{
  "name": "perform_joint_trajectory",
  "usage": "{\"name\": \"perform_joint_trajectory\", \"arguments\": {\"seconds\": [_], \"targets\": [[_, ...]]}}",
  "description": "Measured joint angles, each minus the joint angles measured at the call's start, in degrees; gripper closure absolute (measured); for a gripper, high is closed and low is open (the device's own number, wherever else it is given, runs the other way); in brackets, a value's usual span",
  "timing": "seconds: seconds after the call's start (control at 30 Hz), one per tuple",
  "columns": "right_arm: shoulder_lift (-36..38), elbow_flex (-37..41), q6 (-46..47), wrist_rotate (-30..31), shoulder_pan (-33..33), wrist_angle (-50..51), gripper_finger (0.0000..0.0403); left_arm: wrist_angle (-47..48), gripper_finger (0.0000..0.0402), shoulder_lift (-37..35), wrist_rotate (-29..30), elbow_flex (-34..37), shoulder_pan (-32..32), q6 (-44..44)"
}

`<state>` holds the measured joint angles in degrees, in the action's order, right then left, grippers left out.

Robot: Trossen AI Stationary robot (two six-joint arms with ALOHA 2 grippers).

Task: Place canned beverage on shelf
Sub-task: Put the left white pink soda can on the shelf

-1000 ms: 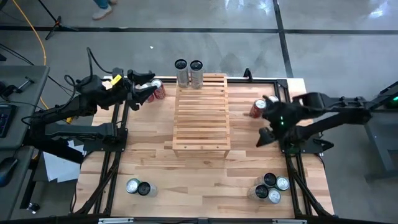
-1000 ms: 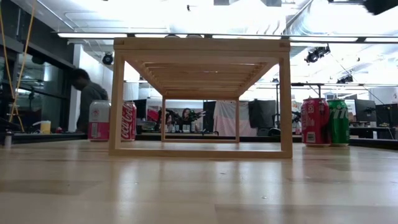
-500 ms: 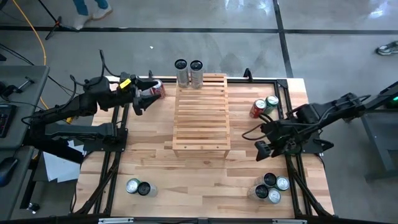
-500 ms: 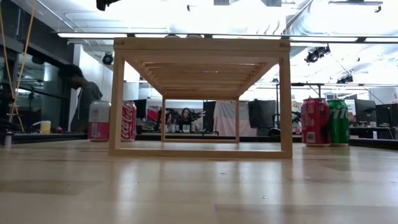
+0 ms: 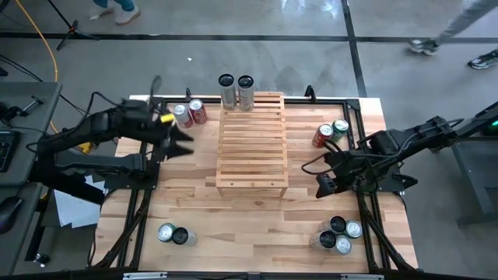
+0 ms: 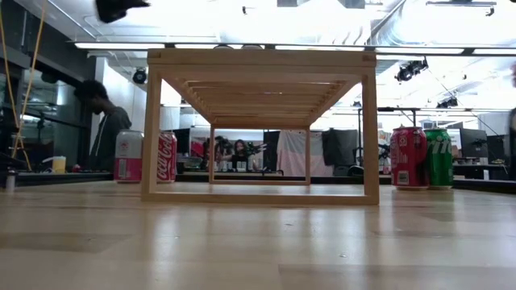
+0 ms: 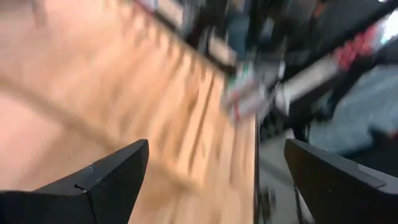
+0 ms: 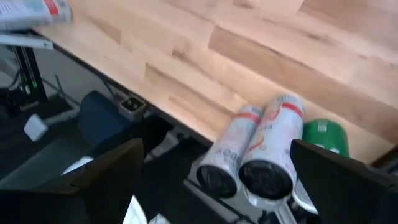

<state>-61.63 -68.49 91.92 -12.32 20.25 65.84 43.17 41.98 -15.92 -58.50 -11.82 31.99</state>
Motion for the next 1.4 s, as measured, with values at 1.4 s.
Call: {"name": "perform_joint_trajectory", "arguments": {"seconds": [1.4], "targets": [[0.0, 0.0, -18.9, 10.3, 0.0, 1.0, 0.0011, 33.4, 0.0037, 52.7, 17.2, -31.0, 59.6, 52.0]]}}
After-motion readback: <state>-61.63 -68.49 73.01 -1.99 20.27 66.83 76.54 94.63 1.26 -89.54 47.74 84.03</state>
